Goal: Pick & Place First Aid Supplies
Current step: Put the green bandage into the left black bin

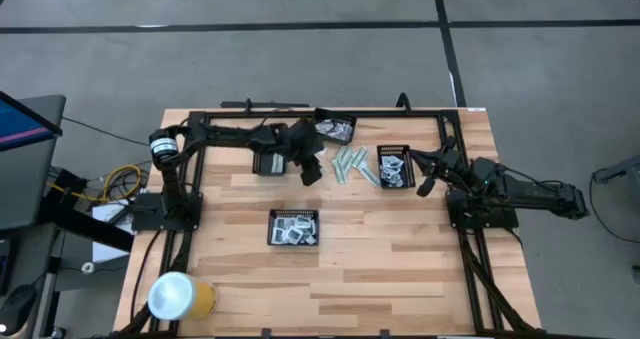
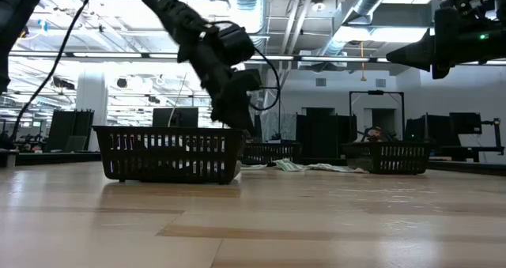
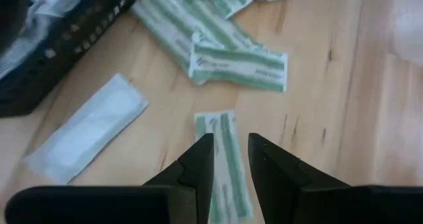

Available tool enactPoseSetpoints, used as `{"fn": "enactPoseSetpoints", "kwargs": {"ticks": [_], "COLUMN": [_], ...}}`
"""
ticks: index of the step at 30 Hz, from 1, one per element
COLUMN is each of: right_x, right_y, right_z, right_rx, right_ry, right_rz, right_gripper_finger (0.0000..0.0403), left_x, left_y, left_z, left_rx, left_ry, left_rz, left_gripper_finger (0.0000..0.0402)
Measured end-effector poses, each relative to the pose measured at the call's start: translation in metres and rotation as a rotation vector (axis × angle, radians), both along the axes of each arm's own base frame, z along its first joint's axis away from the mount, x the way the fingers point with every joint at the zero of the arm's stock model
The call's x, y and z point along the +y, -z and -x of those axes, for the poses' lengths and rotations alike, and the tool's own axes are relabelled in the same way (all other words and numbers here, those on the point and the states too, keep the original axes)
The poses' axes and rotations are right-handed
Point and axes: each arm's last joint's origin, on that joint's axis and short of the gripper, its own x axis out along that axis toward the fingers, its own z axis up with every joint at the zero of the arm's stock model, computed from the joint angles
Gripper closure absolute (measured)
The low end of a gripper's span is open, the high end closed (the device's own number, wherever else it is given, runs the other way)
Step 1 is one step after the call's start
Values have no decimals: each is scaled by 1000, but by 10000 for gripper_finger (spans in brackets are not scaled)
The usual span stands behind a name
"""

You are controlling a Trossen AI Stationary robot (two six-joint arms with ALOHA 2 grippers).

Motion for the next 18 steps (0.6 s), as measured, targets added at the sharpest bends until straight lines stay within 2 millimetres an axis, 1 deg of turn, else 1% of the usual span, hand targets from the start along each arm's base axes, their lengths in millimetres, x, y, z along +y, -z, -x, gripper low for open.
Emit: {"fn": "enactPoseSetpoints", "kwargs": {"ticks": [5,7,8,11,14,16,18], "right_x": [0,0,0,0,0,0,0], "right_y": [0,0,0,0,0,0,0], "right_z": [0,0,0,0,0,0,0], "right_rx": [0,0,0,0,0,0,0], "right_ry": [0,0,0,0,0,0,0], "right_rz": [0,0,0,0,0,0,0], "right_gripper_finger": [395,395,395,395,395,395,395], "left_x": [6,9,12,21,25,25,24], "left_y": [-35,-43,-44,-37,-20,-11,-8], "left_z": [-12,-21,-25,-41,-53,-55,-53], "left_rx": [40,45,62,117,214,274,303], "left_ry": [48,61,61,51,64,72,75], "left_rz": [-24,-35,-32,-19,4,28,40], "left_gripper_finger": [308,308,308,308,308,308,308]}}
